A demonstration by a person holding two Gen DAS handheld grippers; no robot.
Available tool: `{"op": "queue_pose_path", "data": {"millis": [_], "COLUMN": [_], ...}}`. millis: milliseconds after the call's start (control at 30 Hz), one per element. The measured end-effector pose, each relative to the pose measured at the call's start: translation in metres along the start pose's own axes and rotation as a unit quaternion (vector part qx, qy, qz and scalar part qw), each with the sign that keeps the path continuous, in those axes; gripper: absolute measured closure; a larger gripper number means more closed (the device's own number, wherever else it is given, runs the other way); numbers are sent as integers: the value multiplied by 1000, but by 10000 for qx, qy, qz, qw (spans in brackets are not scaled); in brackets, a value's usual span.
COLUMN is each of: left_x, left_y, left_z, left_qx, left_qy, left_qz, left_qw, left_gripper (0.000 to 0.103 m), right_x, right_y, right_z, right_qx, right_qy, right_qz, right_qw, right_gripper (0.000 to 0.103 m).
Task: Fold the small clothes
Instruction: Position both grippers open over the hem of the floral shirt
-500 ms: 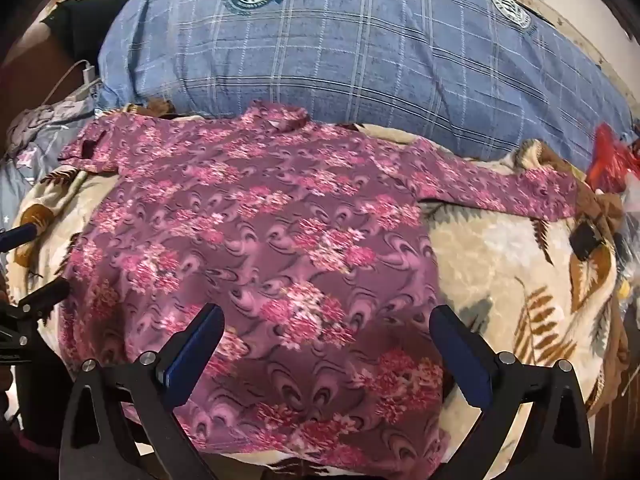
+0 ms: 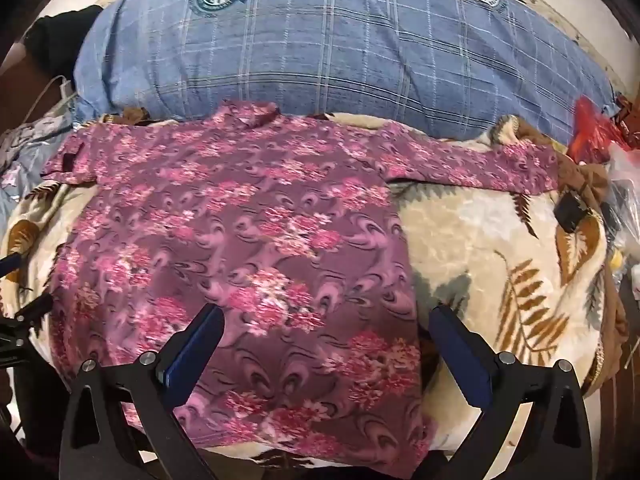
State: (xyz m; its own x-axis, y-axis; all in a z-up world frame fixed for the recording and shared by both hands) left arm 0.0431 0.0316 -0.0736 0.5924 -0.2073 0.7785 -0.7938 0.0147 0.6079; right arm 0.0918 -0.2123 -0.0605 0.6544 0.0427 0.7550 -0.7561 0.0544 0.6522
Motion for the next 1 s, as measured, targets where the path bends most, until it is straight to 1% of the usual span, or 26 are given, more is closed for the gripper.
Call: {"op": "queue_pose_path", "data": {"millis": [167,267,333,433,600,800,1000], "left_x": [0,1,3,6,11,8,3], "left_y": [-1,-1,-2,-3,-3,-1,4], "left_z": [-3,-4,-5,-6,-5,3,10], "left_qx": [-62,-131,-101,-60,-117,-163,-181], "left_qy": [213,329,360,357,411,323,255], "left_qz": [4,2,19,80,116,98,56], "left_qw": [9998,9994,9993,9993,9990,9993,9995], "left_gripper": [2,2,2,2,2,2,2], "right_x": [-9,-9,-8,-5,-2,-10,-18], "right_y": [-3,-3,-4,-4,2,11,19], "right_z": [10,11,11,10,12,20,24], "right_qx": [-120,-177,-204,-197,-234,-351,-354], "right_qy": [22,141,212,219,190,265,176], "right_qz": [-63,-59,-61,-21,61,49,62], "right_qw": [9999,9997,9995,9996,9995,9990,9992], "right_gripper": [0,0,0,0,0,0,0]}}
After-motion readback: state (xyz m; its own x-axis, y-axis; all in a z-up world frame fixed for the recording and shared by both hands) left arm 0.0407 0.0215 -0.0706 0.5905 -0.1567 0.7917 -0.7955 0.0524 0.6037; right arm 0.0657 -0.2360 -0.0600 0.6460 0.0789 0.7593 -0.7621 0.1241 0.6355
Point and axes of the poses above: each gripper's, at about its wrist camera, not at the fingertips, and y roughly against the way its jaws point, z to its right, x to its top, the point moved 7 cm from there along -y, roughly the way its jaws point, and after that the axes turned 13 degrees about z, right-handed, at the moved point
